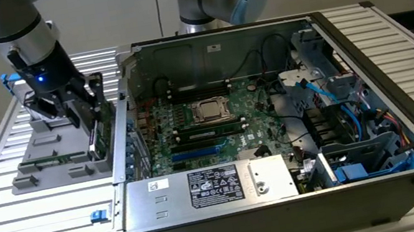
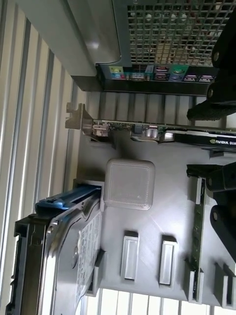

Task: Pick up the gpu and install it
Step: 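Pick up the gpu and move the gpu toward the slot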

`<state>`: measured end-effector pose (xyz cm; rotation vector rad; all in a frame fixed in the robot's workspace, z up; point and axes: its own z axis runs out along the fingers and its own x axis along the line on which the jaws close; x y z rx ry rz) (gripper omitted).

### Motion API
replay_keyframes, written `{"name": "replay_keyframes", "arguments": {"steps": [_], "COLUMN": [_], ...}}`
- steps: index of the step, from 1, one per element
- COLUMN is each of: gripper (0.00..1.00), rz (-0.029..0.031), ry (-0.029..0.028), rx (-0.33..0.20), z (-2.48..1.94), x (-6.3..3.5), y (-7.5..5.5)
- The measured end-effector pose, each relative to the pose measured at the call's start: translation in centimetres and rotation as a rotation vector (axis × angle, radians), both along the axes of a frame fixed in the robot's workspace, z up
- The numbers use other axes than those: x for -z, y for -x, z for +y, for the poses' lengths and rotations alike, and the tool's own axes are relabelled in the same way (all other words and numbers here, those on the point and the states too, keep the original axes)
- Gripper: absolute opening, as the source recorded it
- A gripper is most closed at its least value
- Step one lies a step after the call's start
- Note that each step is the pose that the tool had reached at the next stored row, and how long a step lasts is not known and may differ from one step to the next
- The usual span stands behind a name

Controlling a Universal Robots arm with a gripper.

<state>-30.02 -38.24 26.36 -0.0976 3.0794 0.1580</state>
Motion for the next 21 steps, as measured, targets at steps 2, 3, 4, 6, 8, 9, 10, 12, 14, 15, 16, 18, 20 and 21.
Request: {"name": "replay_keyframes", "arguments": {"steps": [2, 3, 4, 6, 8, 9, 10, 12, 14, 15, 16, 18, 20, 21], "gripper": [0.49, 0.49, 0.49, 0.49, 0.49, 0.49, 0.49, 0.49, 0.49, 0.49, 0.49, 0.49, 0.49, 0.49], "rz": [-0.0008, -0.0011, -0.0013, -0.0014, -0.0013, -0.0015, -0.0015, -0.0017, -0.0017, -0.0019, -0.002, -0.0017, -0.0015, -0.0016], "ry": [-0.0015, -0.0026, -0.0041, -0.0103, -0.0186, -0.0218, -0.0248, -0.028, -0.0302, -0.0309, -0.0315, -0.0347, -0.0381, -0.0388], "rx": [0.002, 0.004, 0.006, 0.019, 0.038, 0.047, 0.055, 0.076, 0.092, 0.1, 0.108, 0.117, 0.12, 0.121], "z": [-0.02, -0.04, -0.07, -0.09, -0.09, -0.09, -0.11, -0.12, -0.15, -0.17, -0.18, -0.2, -0.23, -0.27], "x": [0.35, 0.53, 0.7, 0.97, 1.19, 1.34, 1.49, 1.8, 2.11, 2.24, 2.33, 2.47, 2.53, 2.56], "y": [0.0, 0.0, 0.0, 0.0, 0.0, 0.0, 0.0, 0.0, 0.0, 0.0, 0.0, 0.0, -0.1, -0.1]}}
